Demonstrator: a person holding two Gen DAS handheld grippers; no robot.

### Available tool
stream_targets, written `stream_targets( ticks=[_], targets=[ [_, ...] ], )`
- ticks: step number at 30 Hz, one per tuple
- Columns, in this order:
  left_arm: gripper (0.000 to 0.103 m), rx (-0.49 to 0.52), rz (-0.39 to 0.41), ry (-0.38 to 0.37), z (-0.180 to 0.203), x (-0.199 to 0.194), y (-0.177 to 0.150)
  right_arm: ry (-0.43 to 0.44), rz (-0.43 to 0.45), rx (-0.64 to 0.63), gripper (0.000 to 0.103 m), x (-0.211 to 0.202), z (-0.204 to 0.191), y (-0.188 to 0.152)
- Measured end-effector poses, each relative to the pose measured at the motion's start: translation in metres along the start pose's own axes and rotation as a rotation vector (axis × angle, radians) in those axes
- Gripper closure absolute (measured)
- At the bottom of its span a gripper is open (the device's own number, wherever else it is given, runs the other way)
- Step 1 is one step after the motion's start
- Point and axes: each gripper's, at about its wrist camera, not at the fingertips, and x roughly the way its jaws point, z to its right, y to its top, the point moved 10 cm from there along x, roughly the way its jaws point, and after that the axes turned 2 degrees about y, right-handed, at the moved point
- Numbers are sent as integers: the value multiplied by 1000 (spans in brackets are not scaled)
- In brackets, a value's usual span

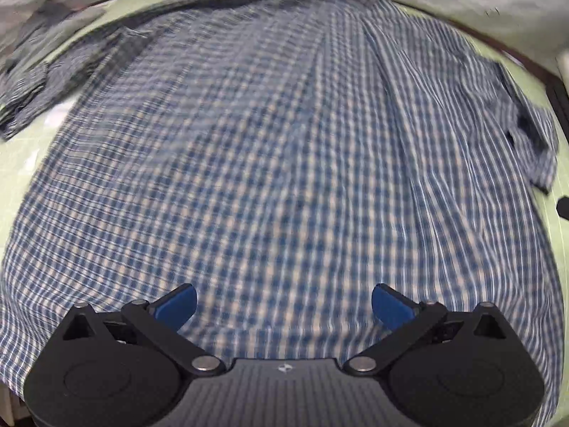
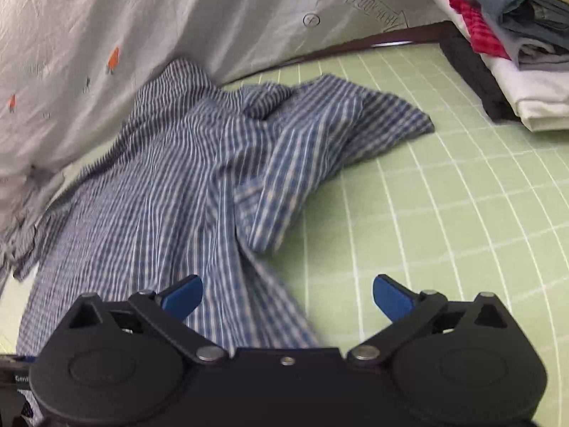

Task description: Fold clothes

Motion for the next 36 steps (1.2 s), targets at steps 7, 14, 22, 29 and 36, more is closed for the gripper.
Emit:
stream_targets(
  ticks=[7,14,22,29,36],
  targets=[
    [0,-33,-2,58,0,16,33,121,-9,67,35,37,2,28],
    [0,57,-14,73,17,37,55,133,-10,116,86,50,18,36],
    [0,73,2,20,28,39,53,80,207,268,97,-18,70,56],
    [0,75,17,19,30,42,56,32,397,258,97,-100,102,102],
    [0,76,26,19,31,43,57,124,566,351,97,-159,113,149]
  ],
)
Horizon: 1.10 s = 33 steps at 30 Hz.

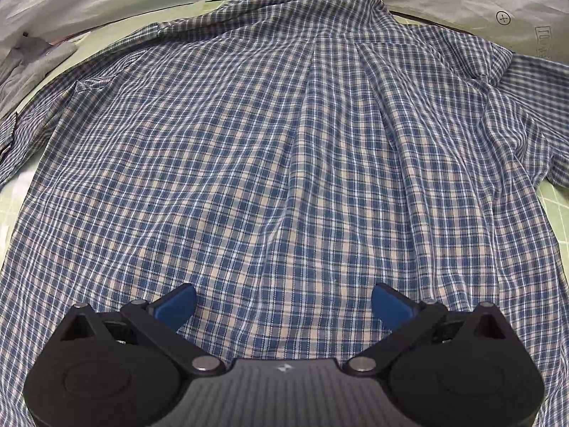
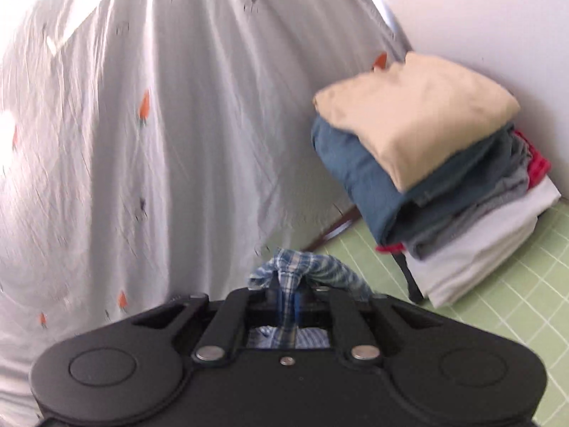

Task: Fold clothes
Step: 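Pinch the shirt cuff with the right gripper and lift it, then lay the cuff down beside the clothes stack and open the right gripper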

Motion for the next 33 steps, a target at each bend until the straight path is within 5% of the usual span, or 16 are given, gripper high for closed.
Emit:
stream_targets(
  ticks=[6,9,13,15,17,21,33],
  targets=[
    [0,-1,6,0,0,2,-1,72,106,211,97,-24,2,29],
    [0,0,4,0,1,1,-2,1,126,270,97,-31,27,26],
    [0,2,3,-1,1,1,-2,-110,113,512,96,-32,92,0],
    [0,3,3,-1,0,2,-1,-232,83,557,90,-29,127,-19],
    [0,4,3,-2,-1,4,-1,-359,42,509,82,-27,150,-35],
    [0,3,3,-2,-1,4,0,-499,-17,382,47,-26,160,-59],
    [0,1,8,-1,0,5,-1,-692,-257,72,31,21,170,-124]
  ],
)
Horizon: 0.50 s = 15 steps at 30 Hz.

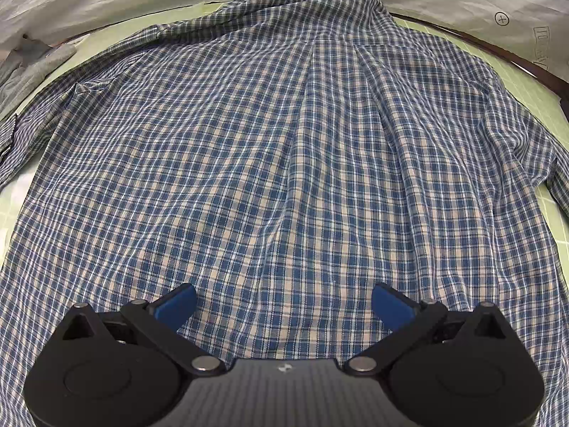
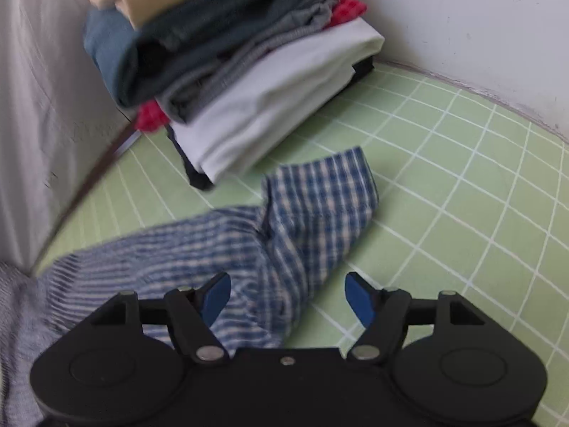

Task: Fold clothes
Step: 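Lay the cuff down beside the clothes stack and open the right gripper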

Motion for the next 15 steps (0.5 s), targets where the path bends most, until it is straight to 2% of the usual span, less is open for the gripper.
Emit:
stream_targets(
  ticks=[3,6,9,12,15],
  targets=[
    [0,-1,4,1,-1,0,0,-75,16,-106,27,8,0,0],
    [0,-2,6,1,-1,0,0,-91,23,-155,22,13,-1,1],
    [0,-2,7,2,-1,0,0,-114,46,-194,23,17,-2,3],
    [0,-1,9,1,-1,1,1,-137,74,-187,30,11,2,4],
    [0,-1,11,1,-2,1,1,-165,131,-153,30,-7,13,5]
  ],
)
